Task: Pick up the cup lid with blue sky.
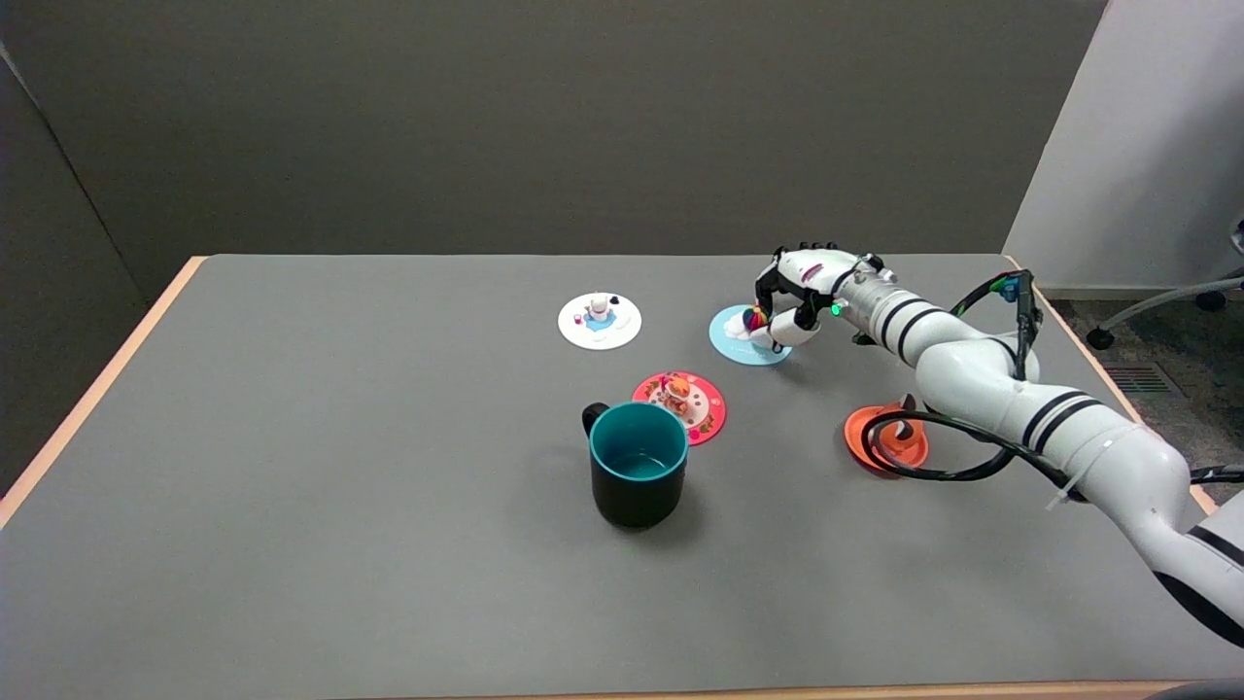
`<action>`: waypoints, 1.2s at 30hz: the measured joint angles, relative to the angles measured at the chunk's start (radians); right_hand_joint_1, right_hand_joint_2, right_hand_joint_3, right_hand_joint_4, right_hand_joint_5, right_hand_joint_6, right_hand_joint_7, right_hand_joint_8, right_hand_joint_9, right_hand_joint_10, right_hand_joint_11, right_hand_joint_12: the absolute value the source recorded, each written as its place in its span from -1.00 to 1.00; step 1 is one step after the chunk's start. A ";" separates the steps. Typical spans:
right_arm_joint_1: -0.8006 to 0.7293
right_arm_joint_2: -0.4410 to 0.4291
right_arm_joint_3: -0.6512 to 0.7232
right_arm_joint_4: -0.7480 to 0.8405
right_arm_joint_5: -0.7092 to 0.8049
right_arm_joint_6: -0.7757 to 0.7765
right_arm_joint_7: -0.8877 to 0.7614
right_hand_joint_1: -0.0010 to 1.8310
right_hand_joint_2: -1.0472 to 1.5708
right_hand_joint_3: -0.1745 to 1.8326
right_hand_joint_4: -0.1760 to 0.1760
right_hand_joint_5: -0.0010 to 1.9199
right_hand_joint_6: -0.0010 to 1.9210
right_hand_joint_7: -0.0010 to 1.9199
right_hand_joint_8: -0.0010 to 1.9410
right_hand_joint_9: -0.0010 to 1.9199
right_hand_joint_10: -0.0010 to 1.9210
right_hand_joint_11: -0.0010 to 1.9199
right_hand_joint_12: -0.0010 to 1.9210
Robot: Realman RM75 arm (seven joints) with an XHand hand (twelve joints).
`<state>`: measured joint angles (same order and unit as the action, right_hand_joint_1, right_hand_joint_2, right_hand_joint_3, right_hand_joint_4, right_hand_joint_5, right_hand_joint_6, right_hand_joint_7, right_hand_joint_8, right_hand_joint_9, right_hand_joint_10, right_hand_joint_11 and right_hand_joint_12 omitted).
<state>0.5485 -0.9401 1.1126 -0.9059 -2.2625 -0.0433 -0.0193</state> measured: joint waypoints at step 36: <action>-0.024 0.003 0.041 -0.068 0.007 0.019 0.005 0.04 0.66 -0.62 0.62 -0.20 0.39 -0.72 0.26 -0.58 -0.13 -0.53 -0.63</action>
<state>0.5247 -0.9369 1.1532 -0.9735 -2.2560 -0.0243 -0.0138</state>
